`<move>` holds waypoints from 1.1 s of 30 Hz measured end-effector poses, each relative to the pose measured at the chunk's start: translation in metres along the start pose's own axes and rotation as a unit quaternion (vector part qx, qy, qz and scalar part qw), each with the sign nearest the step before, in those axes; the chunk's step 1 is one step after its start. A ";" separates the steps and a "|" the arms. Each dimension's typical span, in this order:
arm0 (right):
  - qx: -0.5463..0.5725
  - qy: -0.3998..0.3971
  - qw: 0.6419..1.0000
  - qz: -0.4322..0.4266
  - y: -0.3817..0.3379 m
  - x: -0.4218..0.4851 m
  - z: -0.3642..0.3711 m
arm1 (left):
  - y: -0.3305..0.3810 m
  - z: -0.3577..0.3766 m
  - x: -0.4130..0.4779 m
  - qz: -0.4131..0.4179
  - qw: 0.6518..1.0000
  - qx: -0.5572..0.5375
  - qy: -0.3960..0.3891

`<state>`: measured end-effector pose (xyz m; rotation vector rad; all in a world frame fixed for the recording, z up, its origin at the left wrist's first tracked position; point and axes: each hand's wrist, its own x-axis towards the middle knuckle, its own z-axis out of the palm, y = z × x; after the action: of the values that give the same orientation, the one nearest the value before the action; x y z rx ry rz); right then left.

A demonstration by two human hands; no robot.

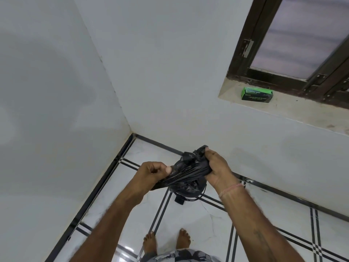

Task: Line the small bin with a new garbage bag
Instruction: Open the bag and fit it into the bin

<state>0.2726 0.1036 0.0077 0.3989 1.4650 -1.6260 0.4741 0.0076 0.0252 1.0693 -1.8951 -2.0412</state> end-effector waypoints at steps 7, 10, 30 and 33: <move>0.010 -0.040 0.998 0.038 -0.002 0.003 -0.018 | 0.000 -0.014 0.012 -0.145 0.908 -0.360 0.160; 0.029 -0.037 0.998 0.051 -0.005 0.008 -0.027 | 0.000 -0.021 0.017 -0.157 0.825 -0.502 0.205; -0.004 0.031 0.996 0.086 -0.006 0.030 -0.026 | -0.061 -0.076 0.019 -0.148 0.896 -0.390 0.150; -0.134 -0.022 0.990 0.044 0.004 0.033 -0.026 | -0.054 -0.075 0.024 -0.152 0.860 -0.447 0.193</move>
<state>0.2495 0.1148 -0.0257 0.2687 1.5847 -1.3375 0.5190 -0.0562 -0.0295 1.3635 -0.4662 -2.2175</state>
